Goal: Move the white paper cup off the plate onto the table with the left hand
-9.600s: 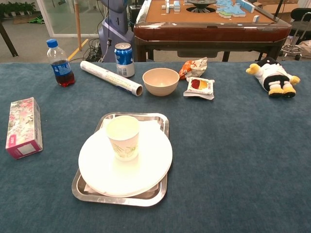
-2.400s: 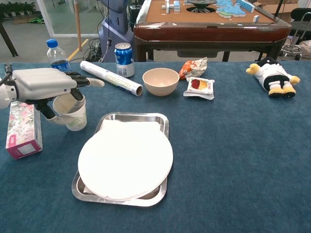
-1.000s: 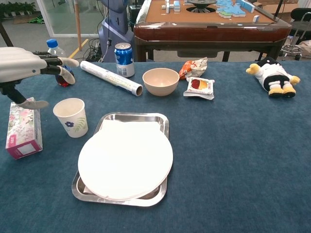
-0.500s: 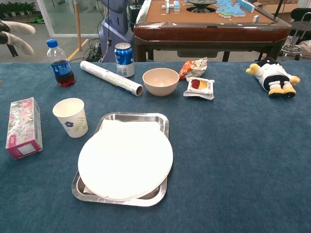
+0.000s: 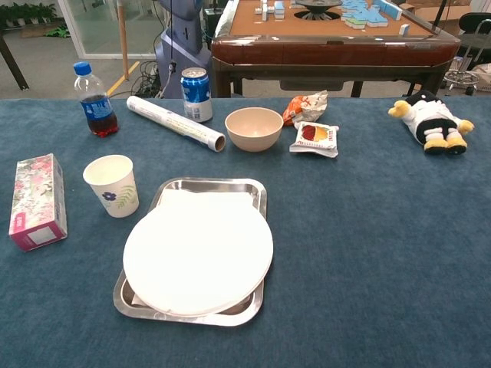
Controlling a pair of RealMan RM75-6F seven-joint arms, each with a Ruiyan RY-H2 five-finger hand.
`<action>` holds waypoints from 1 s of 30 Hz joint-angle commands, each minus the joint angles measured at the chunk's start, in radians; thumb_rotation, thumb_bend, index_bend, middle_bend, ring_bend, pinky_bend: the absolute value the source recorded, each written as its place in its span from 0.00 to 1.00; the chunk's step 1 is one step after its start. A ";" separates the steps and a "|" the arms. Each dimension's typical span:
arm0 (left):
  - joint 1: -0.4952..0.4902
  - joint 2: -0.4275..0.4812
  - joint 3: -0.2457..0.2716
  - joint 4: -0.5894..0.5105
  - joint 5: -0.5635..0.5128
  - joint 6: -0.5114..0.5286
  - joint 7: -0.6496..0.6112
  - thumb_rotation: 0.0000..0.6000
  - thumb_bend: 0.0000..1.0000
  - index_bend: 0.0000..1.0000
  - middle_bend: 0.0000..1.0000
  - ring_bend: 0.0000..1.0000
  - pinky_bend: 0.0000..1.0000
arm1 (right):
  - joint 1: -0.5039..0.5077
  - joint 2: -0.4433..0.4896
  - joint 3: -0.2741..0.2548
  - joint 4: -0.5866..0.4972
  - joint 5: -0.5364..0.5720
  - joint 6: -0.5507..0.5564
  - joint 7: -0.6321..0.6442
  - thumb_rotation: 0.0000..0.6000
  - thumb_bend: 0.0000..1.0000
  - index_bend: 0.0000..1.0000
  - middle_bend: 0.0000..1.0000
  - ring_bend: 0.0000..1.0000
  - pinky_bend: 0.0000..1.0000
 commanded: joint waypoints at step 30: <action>0.086 -0.090 -0.043 0.128 0.021 -0.004 -0.067 1.00 0.32 0.00 0.00 0.00 0.00 | -0.064 -0.001 -0.010 0.008 -0.075 0.103 -0.008 1.00 0.22 0.00 0.00 0.00 0.00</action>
